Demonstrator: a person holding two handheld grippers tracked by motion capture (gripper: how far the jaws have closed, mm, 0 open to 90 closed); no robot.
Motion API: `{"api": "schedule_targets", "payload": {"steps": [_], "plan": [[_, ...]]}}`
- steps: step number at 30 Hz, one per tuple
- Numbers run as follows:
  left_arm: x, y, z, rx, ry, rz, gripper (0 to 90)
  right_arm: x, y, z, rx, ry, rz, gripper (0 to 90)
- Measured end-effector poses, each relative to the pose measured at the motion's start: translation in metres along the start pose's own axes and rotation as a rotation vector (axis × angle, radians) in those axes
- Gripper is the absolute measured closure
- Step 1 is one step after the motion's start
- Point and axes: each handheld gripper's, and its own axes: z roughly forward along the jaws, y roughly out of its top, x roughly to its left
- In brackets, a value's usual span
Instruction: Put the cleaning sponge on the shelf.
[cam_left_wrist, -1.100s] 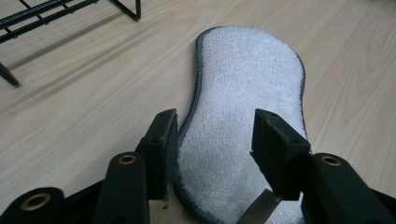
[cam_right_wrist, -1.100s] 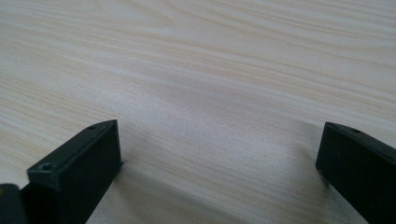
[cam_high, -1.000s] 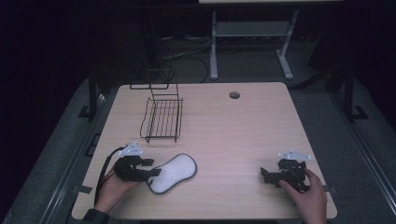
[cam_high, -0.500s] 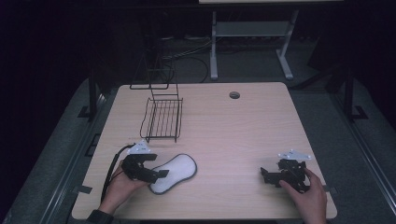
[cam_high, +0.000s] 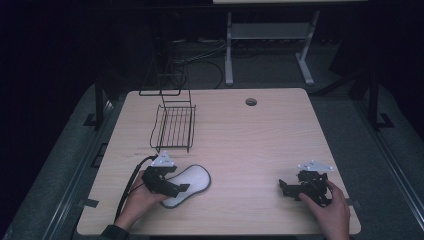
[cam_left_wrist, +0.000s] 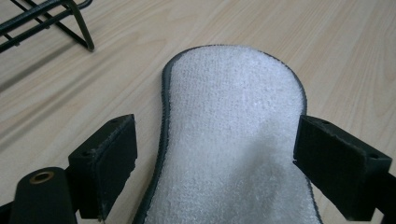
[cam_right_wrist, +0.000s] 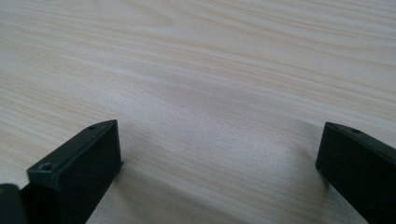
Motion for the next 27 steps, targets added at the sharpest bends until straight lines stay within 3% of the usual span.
{"api": "schedule_targets", "payload": {"steps": [27], "plan": [[-0.002, -0.005, 0.013, 0.069, 0.002, 0.019, 13.5, 0.000, 0.000, 0.000, 0.000, 0.000, 0.000, 0.0]]}}
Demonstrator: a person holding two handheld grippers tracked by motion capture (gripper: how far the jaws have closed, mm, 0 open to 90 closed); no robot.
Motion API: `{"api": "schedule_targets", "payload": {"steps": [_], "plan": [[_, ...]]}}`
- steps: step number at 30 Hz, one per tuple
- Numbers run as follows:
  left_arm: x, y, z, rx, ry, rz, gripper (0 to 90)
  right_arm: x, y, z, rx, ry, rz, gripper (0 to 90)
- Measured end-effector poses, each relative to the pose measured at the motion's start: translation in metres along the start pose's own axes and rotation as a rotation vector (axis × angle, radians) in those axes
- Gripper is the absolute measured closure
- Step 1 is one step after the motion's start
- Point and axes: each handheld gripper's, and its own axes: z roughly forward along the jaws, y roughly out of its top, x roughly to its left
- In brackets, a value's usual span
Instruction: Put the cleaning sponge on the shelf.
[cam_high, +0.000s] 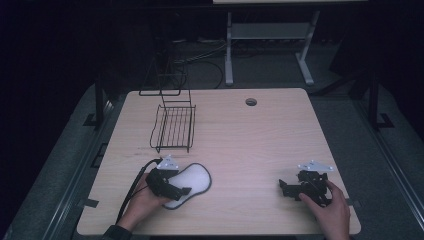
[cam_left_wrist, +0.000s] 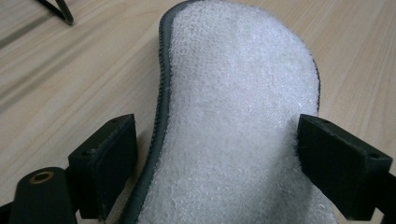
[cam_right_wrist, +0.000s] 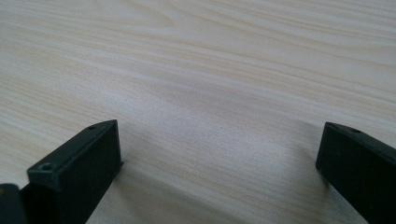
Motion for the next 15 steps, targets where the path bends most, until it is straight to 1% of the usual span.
{"api": "schedule_targets", "payload": {"steps": [1, 2, 3, 4, 10, 12, 13, 14, 15], "plan": [[0.0002, 0.0002, -0.0001, 0.001, -0.002, 0.002, 14.0, 0.0000, 0.0000, 0.0000, 0.000, 0.000, 0.000, 0.0], [0.0001, 0.0006, -0.0003, 0.001, -0.009, 0.003, 17.4, 0.0000, 0.0000, 0.0000, 0.000, 0.000, 0.000, 0.0], [-0.0002, 0.0009, -0.0010, -0.002, -0.019, 0.006, 17.4, 0.0000, 0.0000, 0.0000, 0.000, 0.000, 0.000, 0.0], [-0.0005, 0.0013, -0.0010, 0.002, -0.017, 0.007, 20.2, 0.0000, 0.0000, 0.0000, 0.000, 0.000, 0.000, 0.0], [-0.0004, 0.0020, -0.0016, -0.002, -0.027, 0.005, 24.7, 0.0000, 0.0000, 0.0000, 0.000, 0.000, 0.000, 0.0], [0.0005, 0.0017, -0.0018, -0.006, -0.037, 0.005, 25.5, 0.0000, 0.0000, 0.0000, 0.000, 0.000, 0.000, 0.0], [0.0012, 0.0019, -0.0027, -0.003, -0.040, 0.014, 26.1, 0.0000, 0.0000, 0.0000, 0.000, 0.000, 0.000, 0.0], [0.0010, 0.0023, -0.0048, -0.011, -0.035, 0.022, 28.7, 0.0000, 0.0000, 0.0000, 0.000, 0.000, 0.000, 0.0], [0.0010, 0.0023, -0.0048, -0.011, -0.035, 0.022, 29.8, 0.0000, 0.0000, 0.0000, 0.000, 0.000, 0.000, 0.0]]}}
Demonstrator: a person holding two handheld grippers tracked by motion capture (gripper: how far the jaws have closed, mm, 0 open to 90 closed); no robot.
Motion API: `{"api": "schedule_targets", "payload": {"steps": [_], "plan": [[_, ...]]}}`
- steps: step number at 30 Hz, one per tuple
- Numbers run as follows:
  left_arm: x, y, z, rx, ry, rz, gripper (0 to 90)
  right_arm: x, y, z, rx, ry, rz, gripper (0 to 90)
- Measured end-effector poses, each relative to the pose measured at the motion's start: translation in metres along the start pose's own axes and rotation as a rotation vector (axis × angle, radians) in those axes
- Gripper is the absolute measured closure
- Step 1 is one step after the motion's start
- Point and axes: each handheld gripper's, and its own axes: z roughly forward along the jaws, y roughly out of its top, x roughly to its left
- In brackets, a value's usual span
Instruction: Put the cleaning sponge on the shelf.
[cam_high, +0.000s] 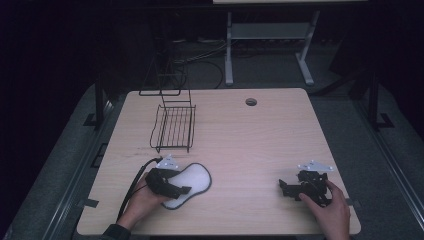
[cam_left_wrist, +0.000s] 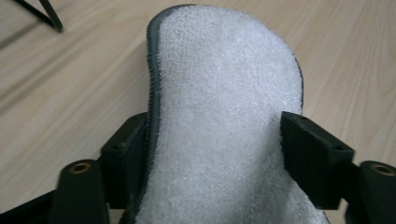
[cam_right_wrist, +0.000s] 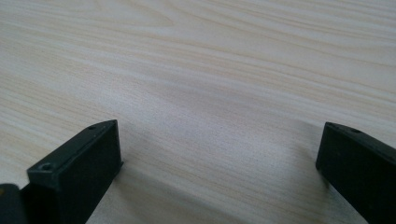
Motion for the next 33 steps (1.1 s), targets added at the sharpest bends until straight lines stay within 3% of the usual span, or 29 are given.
{"api": "schedule_targets", "payload": {"steps": [5, 9, 13, 28, 33], "plan": [[-0.001, 0.003, -0.004, -0.004, 0.011, 0.029, 33.8, 0.000, 0.000, 0.000, 0.000, 0.000, 0.000, 0.0], [-0.001, 0.004, -0.008, -0.017, 0.009, 0.027, 35.9, 0.000, 0.000, 0.000, 0.000, 0.000, 0.000, 0.0], [0.002, 0.004, -0.015, -0.060, -0.012, 0.007, 47.9, 0.000, 0.000, 0.000, 0.000, 0.000, 0.000, 0.0], [0.006, 0.006, -0.024, -0.094, -0.047, -0.013, 58.4, 0.000, 0.000, 0.000, 0.000, 0.000, 0.000, 0.0], [0.009, 0.006, -0.029, -0.124, -0.077, -0.041, 64.2, 0.000, 0.000, 0.000, 0.000, 0.000, 0.000, 0.0]]}}
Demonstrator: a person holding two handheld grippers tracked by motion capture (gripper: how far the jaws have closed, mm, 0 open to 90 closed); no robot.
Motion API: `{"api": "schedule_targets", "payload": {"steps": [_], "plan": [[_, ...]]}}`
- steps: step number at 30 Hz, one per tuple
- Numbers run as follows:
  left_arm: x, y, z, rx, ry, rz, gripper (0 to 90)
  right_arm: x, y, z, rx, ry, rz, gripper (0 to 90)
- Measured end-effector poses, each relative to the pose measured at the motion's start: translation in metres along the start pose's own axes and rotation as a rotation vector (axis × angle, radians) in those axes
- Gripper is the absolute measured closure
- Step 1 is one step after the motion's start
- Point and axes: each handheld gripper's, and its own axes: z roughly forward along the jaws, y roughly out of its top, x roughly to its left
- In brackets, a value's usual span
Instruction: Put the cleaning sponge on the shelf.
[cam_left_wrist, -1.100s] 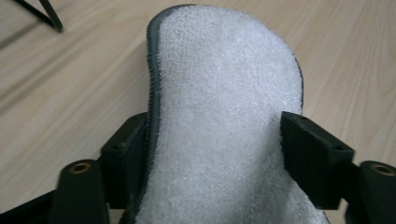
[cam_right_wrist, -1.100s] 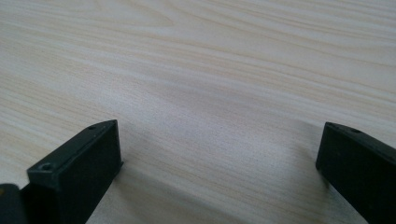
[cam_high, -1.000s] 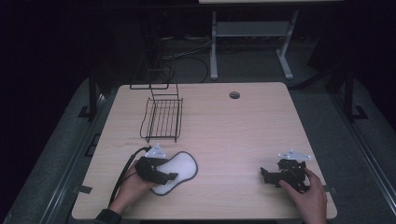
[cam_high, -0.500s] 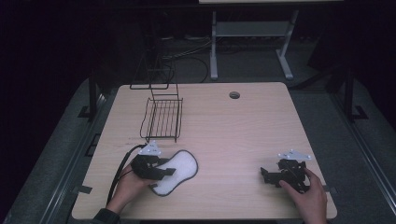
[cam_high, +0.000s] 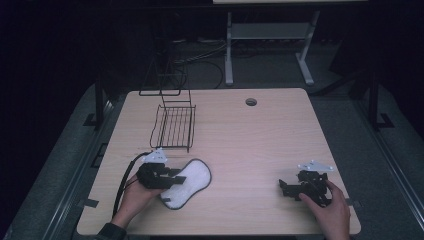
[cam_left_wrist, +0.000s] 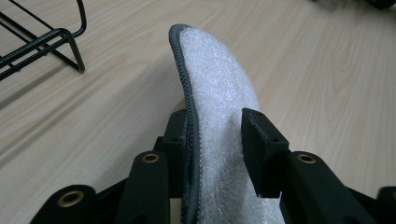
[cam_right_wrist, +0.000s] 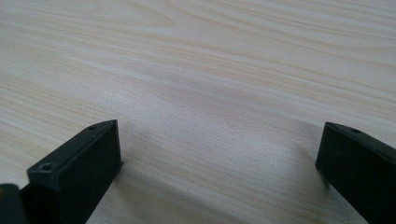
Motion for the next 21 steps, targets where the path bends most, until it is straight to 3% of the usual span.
{"api": "schedule_targets", "payload": {"steps": [21], "plan": [[-0.001, 0.013, -0.015, -0.041, -0.069, -0.009, 76.9, 0.000, 0.000, 0.000, 0.000, 0.000, 0.000, 0.0]]}}
